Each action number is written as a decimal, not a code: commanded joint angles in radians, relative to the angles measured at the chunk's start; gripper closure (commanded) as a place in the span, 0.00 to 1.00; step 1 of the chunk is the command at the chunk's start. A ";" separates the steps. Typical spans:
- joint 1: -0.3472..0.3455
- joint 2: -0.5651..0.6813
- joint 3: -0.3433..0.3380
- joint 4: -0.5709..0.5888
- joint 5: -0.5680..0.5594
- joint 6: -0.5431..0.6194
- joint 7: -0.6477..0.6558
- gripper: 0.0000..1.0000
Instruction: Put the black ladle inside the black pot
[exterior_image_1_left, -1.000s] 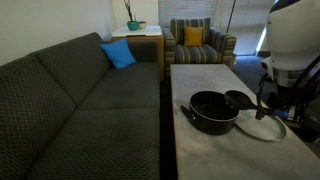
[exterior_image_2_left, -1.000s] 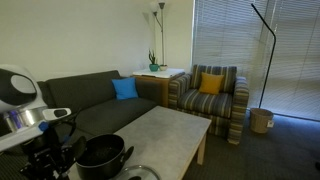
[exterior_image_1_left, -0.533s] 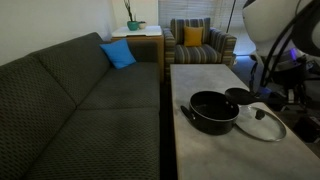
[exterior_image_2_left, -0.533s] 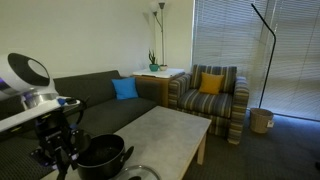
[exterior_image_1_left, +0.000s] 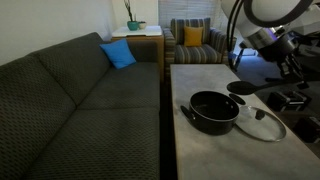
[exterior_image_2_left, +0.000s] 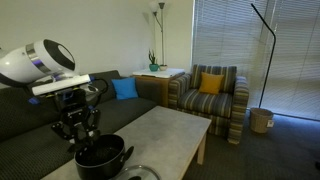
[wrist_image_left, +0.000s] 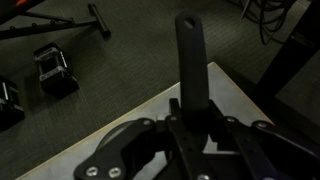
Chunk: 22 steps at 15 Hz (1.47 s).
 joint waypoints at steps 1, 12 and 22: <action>-0.074 0.174 0.049 0.242 -0.004 -0.081 -0.112 0.93; -0.015 0.545 0.037 0.795 0.003 -0.372 -0.239 0.93; -0.007 0.562 0.026 0.785 0.002 -0.397 -0.252 0.93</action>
